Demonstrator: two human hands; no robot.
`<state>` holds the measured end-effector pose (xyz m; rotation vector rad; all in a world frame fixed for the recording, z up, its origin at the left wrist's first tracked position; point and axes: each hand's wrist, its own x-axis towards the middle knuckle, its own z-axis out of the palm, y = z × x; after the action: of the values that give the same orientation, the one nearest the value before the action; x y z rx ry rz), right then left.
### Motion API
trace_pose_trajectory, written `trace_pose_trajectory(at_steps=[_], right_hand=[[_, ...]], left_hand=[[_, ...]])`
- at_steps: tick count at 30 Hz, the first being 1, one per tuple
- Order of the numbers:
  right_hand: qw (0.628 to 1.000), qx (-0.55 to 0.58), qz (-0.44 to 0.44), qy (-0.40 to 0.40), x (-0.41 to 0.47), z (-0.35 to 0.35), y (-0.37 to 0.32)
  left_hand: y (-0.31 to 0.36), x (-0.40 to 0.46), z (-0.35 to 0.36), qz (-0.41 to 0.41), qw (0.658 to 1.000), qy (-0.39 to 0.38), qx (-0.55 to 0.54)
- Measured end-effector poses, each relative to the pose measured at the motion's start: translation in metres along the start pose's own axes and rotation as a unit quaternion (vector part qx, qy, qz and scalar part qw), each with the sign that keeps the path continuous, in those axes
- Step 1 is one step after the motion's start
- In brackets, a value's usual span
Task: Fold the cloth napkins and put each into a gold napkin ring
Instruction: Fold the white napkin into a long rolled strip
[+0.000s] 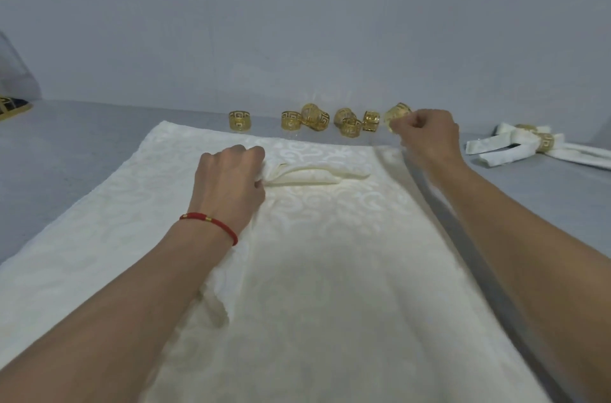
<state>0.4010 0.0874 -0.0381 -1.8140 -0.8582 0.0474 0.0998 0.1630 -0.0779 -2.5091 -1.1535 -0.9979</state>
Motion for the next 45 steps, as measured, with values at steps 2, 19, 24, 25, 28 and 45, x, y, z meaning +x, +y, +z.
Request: trace_pose_trajectory(at_steps=[2,19,24,25,28,45], right_hand=[[0.991,0.127,0.048,-0.020,-0.036,-0.011,-0.006],[0.929,0.333,0.160,-0.015,-0.130,-0.034,-0.010],[0.915,0.373,0.136,-0.072,-0.131,-0.035,-0.011],[0.911,0.381,0.130,-0.090,-0.131,-0.036,-0.011],[0.908,0.378,0.101,-0.150,-0.133,-0.036,-0.012],[0.950,-0.153,-0.204,-0.181,-0.135,-0.052,-0.016]], left_hand=[[0.002,0.000,-0.005,0.019,1.000,0.024,0.002],[0.009,0.004,-0.025,0.077,0.990,0.098,-0.065],[0.014,0.000,-0.026,0.082,0.987,0.108,-0.085],[0.014,0.000,-0.026,0.082,0.987,0.110,-0.088],[0.015,-0.001,-0.026,0.094,0.985,0.111,-0.091],[0.020,0.000,-0.026,0.186,0.975,0.082,-0.088]])
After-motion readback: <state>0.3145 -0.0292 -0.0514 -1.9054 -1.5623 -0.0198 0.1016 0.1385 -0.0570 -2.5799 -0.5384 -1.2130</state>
